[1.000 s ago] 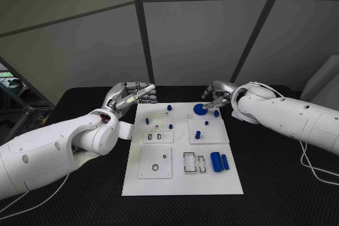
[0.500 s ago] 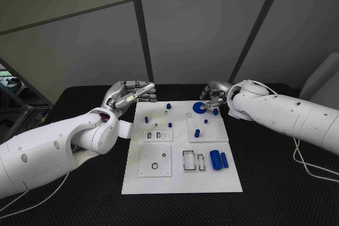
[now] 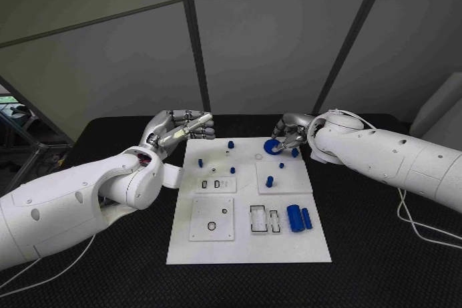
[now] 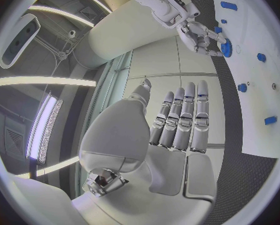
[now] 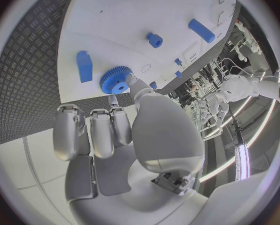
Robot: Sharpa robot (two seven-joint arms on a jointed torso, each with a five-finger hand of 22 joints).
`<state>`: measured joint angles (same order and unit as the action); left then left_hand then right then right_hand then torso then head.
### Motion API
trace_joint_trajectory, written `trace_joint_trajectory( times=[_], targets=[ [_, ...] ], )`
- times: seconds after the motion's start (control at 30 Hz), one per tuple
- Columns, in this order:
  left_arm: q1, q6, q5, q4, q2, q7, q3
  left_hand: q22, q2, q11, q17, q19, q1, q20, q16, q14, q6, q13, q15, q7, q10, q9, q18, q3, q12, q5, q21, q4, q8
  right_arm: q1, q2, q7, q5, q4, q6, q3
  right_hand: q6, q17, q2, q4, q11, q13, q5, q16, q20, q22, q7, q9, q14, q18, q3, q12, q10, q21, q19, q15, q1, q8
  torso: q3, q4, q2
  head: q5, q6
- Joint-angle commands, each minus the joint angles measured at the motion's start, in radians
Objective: Assemble the parts on the task board
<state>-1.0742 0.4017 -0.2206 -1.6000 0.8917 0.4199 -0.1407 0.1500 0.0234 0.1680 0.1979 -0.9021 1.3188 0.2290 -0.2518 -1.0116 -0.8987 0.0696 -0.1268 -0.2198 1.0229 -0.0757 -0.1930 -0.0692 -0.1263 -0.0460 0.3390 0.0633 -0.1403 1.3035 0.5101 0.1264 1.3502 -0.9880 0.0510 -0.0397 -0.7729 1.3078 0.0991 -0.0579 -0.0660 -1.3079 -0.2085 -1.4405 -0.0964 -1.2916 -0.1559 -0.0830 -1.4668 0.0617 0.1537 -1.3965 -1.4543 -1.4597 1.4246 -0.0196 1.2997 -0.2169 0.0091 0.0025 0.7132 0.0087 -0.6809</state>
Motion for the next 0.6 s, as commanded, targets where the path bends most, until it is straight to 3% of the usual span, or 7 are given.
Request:
trace_joint_trajectory(
  times=[0.03,0.37,0.6],
  targets=[
    [-0.001,-0.011,-0.007,-0.001,-0.001,0.005,0.000,-0.001,-0.011,0.001,0.001,0.003,0.002,0.005,0.004,0.005,-0.007,0.001,-0.001,0.000,0.008,0.001,0.014,0.007,0.004,-0.001,-0.005,-0.001,0.005,0.002,-0.001,0.001,0.008,0.001,-0.017,0.001,-0.001,0.051,-0.007,0.002,0.000,-0.013,0.002,-0.004,-0.002,-0.001,0.001,-0.001,-0.065,-0.007,0.000,0.001,0.009,-0.004,-0.004,0.009,0.007,-0.005,-0.0001,0.0002,0.000,0.000,0.000],
    [-0.001,-0.008,-0.007,-0.001,0.002,0.004,0.000,-0.002,-0.013,0.001,0.002,0.004,0.003,0.005,0.004,0.005,-0.007,0.001,-0.001,0.000,0.008,0.001,0.014,0.006,0.004,-0.001,-0.005,-0.002,0.006,0.000,0.003,-0.002,0.038,-0.002,-0.023,0.000,-0.010,0.057,-0.012,0.006,0.001,-0.017,0.001,-0.008,-0.002,-0.006,0.003,-0.003,-0.065,-0.008,0.001,-0.001,0.009,-0.007,-0.003,0.008,0.011,-0.016,0.0008,-0.0019,0.000,0.004,-0.005],
    [-0.001,-0.009,-0.007,-0.002,0.000,0.003,0.000,-0.002,-0.015,0.001,0.002,0.004,0.004,0.005,0.004,0.005,-0.007,0.001,-0.001,0.000,0.009,0.001,0.014,0.006,0.005,-0.001,-0.006,-0.002,0.006,-0.001,-0.001,-0.006,0.042,-0.002,-0.023,0.000,-0.026,0.061,-0.025,0.012,0.002,-0.019,0.000,-0.011,0.000,-0.010,0.004,-0.007,-0.065,-0.009,0.008,-0.001,0.008,-0.009,-0.003,0.006,0.020,-0.032,0.0012,-0.0001,0.000,0.004,-0.005]
  ],
)
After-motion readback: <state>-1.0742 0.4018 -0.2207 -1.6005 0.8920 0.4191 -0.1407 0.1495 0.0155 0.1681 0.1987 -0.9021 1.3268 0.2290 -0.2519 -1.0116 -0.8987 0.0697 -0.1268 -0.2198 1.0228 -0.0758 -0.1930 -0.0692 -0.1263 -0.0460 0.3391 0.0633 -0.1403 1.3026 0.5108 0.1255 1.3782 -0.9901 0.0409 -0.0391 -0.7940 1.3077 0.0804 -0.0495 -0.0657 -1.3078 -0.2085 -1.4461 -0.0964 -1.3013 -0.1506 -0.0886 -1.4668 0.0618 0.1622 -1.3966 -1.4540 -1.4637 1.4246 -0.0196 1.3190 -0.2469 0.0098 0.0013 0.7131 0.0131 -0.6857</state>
